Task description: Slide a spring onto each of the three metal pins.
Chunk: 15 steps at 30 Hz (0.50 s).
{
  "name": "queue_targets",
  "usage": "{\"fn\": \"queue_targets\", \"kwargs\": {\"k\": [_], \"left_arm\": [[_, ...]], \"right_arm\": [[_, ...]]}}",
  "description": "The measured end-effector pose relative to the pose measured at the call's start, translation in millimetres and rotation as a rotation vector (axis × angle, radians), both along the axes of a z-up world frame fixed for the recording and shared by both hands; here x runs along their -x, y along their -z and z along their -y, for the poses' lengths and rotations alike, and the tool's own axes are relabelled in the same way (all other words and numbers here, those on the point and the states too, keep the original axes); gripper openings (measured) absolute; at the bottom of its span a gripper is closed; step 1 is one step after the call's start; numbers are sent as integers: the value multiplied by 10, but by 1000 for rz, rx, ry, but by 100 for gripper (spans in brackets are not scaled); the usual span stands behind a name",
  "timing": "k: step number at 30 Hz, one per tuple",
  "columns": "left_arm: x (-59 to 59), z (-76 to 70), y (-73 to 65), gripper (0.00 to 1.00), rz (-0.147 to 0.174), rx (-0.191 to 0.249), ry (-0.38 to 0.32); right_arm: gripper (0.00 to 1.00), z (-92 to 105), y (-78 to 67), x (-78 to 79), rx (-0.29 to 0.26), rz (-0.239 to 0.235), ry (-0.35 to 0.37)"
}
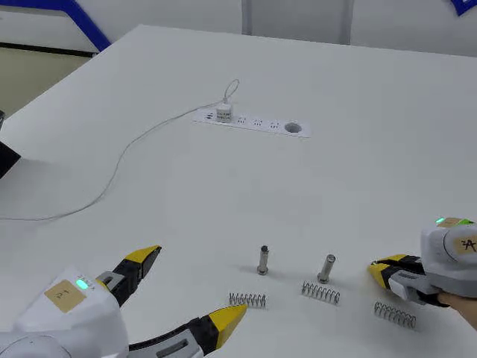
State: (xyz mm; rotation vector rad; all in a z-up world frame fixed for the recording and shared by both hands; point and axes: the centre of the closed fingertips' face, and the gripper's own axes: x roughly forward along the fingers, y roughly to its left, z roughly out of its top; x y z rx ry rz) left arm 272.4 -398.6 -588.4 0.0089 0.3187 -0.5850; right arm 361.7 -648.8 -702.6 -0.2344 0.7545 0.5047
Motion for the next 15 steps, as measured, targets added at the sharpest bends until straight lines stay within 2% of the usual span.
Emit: {"fn": "queue_targets", "kwargs": {"k": [9,15], "left_arm": [[0,9,-7,81,2,3,3],[-1,9,-6,81,2,1,3]], "right_arm": [[9,11,-11,21,18,1,9],[9,41,-109,11,15,30,16]]}}
